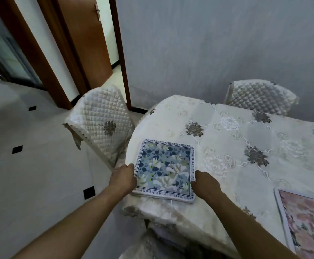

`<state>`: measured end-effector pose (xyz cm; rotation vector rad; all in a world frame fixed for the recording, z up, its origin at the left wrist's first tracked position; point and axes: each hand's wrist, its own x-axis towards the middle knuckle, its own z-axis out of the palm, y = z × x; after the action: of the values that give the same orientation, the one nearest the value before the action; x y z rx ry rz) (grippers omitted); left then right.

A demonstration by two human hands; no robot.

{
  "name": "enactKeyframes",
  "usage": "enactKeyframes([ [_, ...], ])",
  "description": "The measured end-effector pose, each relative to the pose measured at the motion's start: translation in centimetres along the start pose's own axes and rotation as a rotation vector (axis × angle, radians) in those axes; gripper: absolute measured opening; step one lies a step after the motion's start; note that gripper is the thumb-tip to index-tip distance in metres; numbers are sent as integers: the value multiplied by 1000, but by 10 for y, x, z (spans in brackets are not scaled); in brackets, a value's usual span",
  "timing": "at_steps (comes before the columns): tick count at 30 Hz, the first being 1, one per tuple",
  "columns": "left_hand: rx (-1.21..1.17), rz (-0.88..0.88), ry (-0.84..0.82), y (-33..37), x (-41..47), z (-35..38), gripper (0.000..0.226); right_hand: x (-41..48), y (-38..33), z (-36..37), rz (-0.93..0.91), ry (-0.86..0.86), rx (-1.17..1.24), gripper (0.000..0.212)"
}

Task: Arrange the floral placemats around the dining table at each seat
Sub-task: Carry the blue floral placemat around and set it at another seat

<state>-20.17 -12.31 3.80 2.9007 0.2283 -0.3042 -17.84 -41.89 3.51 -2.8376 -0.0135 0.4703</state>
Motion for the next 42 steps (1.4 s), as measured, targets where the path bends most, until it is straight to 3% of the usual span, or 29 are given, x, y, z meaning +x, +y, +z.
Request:
enactKeyframes([
  [3, -76, -65, -74, -7, 33, 24, 25, 28, 2, 20, 99, -42, 85, 30],
  [11, -244, -202, -201, -17, 76, 67, 16, 64, 4, 60, 297, -85, 222, 22],
  [18, -257, -212, -123, -24, 85, 71, 11, 71, 2, 63, 364, 73, 296, 20],
  [27, -315, -138, -3, -34, 77, 43, 9, 77, -11, 35, 295, 13, 422, 20],
  [34, -247, -115, 88, -104, 60, -17, 12, 63, -88, 7, 151, 114, 404, 24],
  [42, -286, -97, 199, -251, 54, -99, 11, 49, -253, 1, 32, 203, 332, 29],
])
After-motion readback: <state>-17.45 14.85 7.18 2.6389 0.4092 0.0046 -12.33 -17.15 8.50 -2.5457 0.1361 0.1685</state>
